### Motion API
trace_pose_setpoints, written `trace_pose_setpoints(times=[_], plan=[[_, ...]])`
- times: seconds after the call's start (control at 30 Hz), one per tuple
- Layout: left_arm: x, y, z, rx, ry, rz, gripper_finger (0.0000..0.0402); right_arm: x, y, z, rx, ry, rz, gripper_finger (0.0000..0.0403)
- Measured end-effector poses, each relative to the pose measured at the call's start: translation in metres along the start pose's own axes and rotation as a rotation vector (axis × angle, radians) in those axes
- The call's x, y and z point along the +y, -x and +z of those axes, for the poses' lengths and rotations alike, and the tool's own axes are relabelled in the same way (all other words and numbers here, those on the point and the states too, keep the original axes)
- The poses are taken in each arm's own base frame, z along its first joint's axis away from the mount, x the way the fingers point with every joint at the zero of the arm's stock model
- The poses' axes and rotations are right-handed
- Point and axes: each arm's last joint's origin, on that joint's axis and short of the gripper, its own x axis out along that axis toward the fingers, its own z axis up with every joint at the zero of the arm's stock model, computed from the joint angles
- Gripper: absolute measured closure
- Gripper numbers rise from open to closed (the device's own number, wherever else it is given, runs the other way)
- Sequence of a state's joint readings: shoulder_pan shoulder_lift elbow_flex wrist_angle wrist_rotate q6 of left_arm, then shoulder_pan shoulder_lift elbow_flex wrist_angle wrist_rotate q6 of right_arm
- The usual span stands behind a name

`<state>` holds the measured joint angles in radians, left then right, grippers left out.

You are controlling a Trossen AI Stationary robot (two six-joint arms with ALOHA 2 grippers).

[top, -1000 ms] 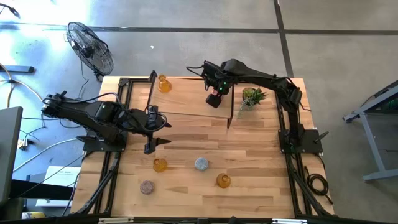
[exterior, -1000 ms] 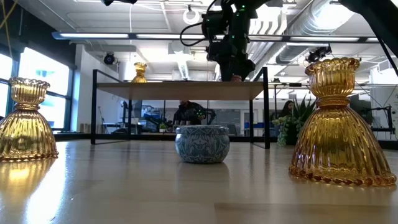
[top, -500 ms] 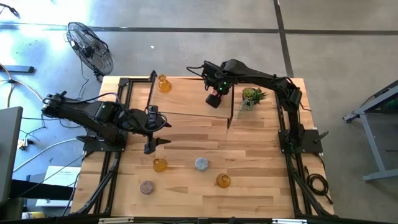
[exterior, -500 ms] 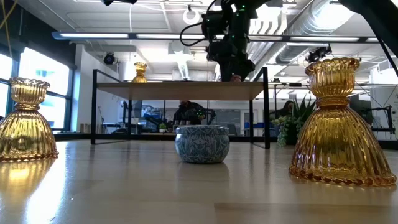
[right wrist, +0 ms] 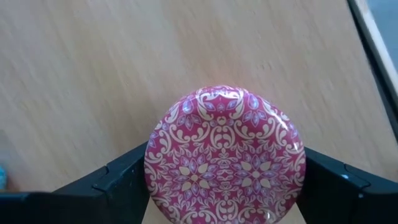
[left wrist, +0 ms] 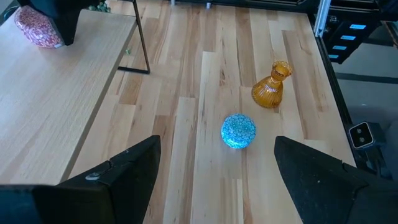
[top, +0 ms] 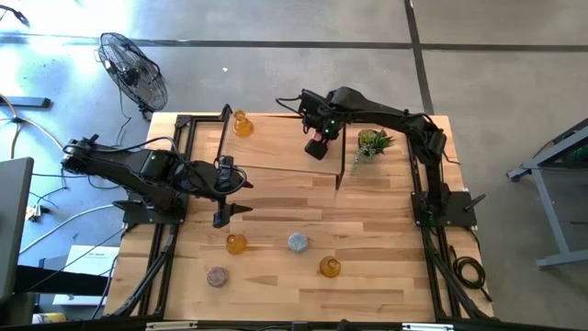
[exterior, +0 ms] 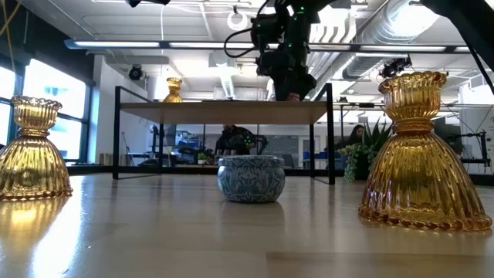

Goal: Pick & Place candle stick holders
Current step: Put the pink scented candle on the shelf, then put the top yellow candle holder on the shelf

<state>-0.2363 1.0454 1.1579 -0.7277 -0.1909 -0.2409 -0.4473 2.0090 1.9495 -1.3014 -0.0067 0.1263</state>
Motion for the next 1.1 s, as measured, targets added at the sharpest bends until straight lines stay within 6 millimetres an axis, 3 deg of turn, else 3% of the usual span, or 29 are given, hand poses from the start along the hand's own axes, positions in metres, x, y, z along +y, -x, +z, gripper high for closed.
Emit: trace_pose_setpoints(times=[0.13, 0.33, 0.57, 0.83, 1.1], plan=[[0.000, 0.000, 0.000, 0.000, 0.000, 0.000, 0.0092, -0.001, 0.000, 0.000, 0.003, 0.008, 0.038, 0.0076], [0.000, 0.000, 0.000, 0.000, 0.000, 0.000, 0.0092, -0.009, 0.000, 0.001, 0.007, 0.007, 0.038, 0.0023], [0.000, 0.000, 0.000, -0.001, 0.000, 0.001, 0.0092, -0.014, 0.006, -0.003, 0.003, 0.026, -0.151, 0.0005], [0.000, 0.000, 0.000, -0.001, 0.000, 0.000, 0.0092, -0.011, 0.042, -0.014, -0.086, 0.043, -0.057, 0.0003], [0.000, 0.000, 0.000, -0.001, 0.000, 0.001, 0.0092, 0.007, 0.109, -0.045, -0.296, 0.110, -0.084, 0.0004]])
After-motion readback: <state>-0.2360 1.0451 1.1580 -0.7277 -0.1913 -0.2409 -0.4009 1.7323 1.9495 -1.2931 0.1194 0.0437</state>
